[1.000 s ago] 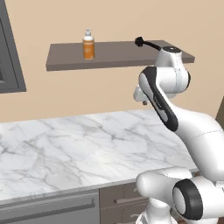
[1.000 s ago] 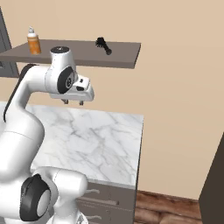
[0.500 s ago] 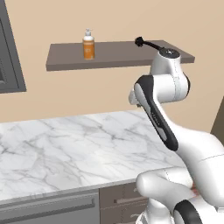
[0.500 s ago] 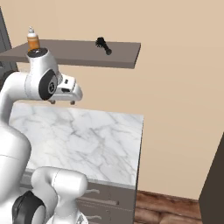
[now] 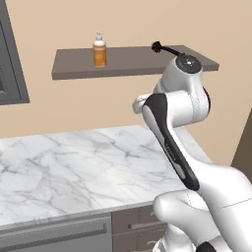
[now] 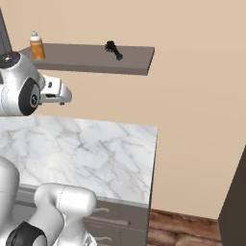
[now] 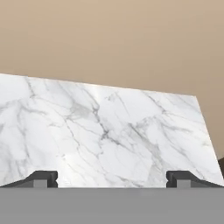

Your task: Locate and retrieve the soap dispenser and dish brush from the cabinet. Place them next to the sink.

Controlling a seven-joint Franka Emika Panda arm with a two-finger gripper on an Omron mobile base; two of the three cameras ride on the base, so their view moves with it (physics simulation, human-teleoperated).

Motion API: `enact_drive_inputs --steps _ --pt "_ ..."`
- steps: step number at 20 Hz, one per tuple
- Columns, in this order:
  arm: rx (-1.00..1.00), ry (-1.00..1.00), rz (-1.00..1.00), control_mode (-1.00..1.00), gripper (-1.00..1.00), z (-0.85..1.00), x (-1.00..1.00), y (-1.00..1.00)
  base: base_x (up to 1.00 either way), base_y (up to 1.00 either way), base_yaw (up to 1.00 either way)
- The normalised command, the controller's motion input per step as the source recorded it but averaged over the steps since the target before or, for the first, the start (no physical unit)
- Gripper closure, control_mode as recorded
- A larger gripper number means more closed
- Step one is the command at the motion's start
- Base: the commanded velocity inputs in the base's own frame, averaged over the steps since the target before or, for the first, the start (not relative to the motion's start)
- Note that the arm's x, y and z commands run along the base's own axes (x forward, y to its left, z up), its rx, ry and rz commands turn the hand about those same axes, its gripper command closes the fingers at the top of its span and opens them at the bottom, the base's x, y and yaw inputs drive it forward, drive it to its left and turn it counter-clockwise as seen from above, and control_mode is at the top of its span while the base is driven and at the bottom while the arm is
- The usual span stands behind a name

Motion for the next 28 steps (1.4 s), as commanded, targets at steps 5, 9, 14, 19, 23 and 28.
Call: enact_drive_inputs --steps 5,9,14,19,23,28 --pt "0.01 -0.15 0.11 -1.00 -1.00 0.43 -0.06 0.46 0.00 0.00 0.00" --pt "0.00 -0.13 0.17 -1.00 -1.00 0.39 0.00 0.53 0.00 0.00 0.00" --pt "0.00 -0.15 0.12 -1.00 -1.00 0.45 0.00 0.49 0.00 0.00 0.00" --pt "0.02 -0.06 0.04 -1.00 -1.00 0.38 0.05 0.50 0.00 0.00 0.00" --pt "0.08 -0.07 -0.03 -1.00 -1.00 0.35 0.21 0.32 0.00 0.00 0.00" --pt "0.06 -0.03 -0.08 -1.00 -1.00 0.32 0.11 0.08 0.00 0.00 0.00"
